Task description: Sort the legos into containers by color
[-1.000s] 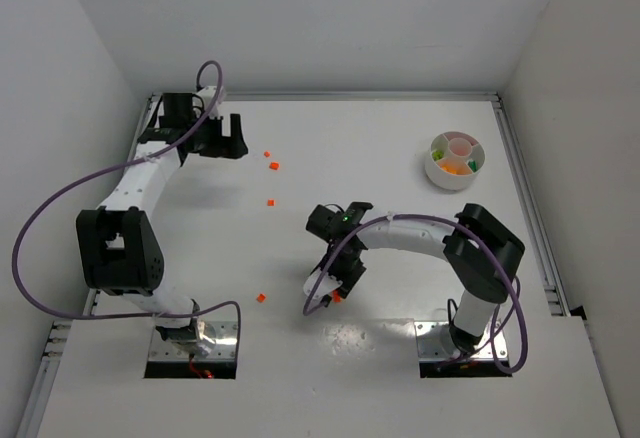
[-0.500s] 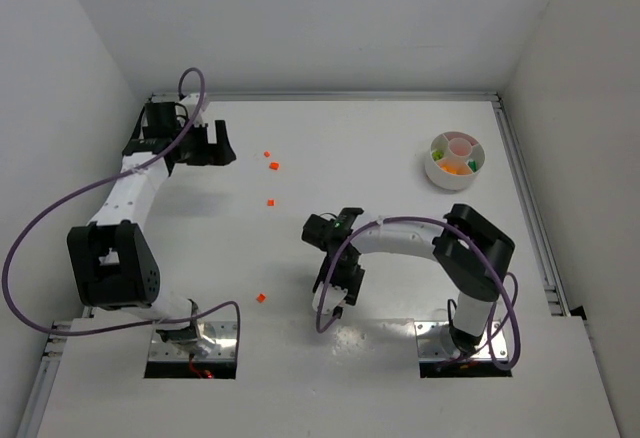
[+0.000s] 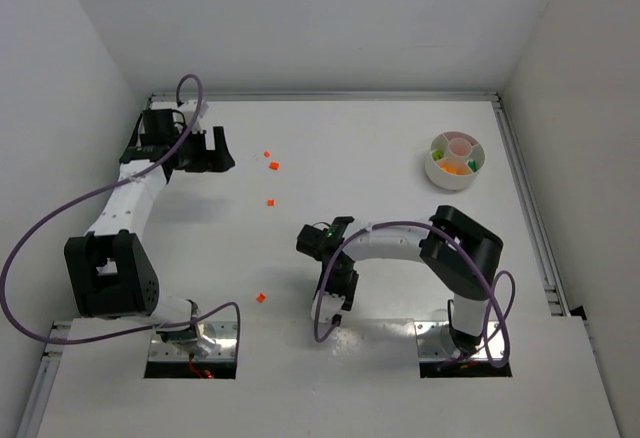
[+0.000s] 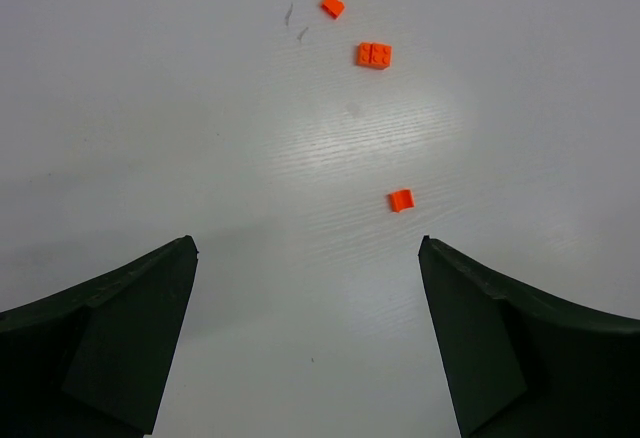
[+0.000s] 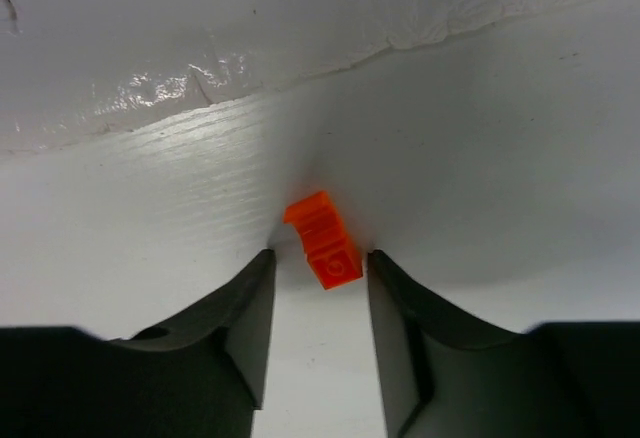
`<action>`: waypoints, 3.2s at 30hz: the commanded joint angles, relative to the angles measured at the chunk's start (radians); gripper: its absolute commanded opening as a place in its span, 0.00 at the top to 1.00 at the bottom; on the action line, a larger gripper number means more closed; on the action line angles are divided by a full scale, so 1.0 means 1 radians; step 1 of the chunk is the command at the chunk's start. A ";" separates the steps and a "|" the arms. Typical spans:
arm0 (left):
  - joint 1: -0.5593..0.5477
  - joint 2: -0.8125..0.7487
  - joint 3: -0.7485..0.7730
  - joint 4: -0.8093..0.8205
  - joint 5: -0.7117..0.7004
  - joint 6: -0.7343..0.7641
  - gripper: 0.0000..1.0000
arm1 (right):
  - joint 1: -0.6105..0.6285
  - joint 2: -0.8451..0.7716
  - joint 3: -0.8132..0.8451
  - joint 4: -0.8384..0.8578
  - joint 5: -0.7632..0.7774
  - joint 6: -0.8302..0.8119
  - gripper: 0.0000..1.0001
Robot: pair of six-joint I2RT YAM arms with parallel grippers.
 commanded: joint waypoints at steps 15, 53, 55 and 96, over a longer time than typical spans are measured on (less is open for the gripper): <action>0.030 0.004 0.011 0.017 0.024 0.022 0.00 | -0.011 0.053 0.022 0.037 0.006 0.098 0.95; 0.030 0.142 0.086 0.111 0.110 -0.039 0.00 | -1.194 0.273 1.027 -0.427 0.013 0.684 1.00; 0.030 0.142 0.086 0.111 0.110 -0.039 0.00 | -1.204 0.296 1.040 -0.427 0.013 0.684 1.00; 0.030 0.150 0.125 0.102 0.165 -0.068 0.00 | -0.347 -0.265 -0.016 -0.056 0.049 0.207 0.63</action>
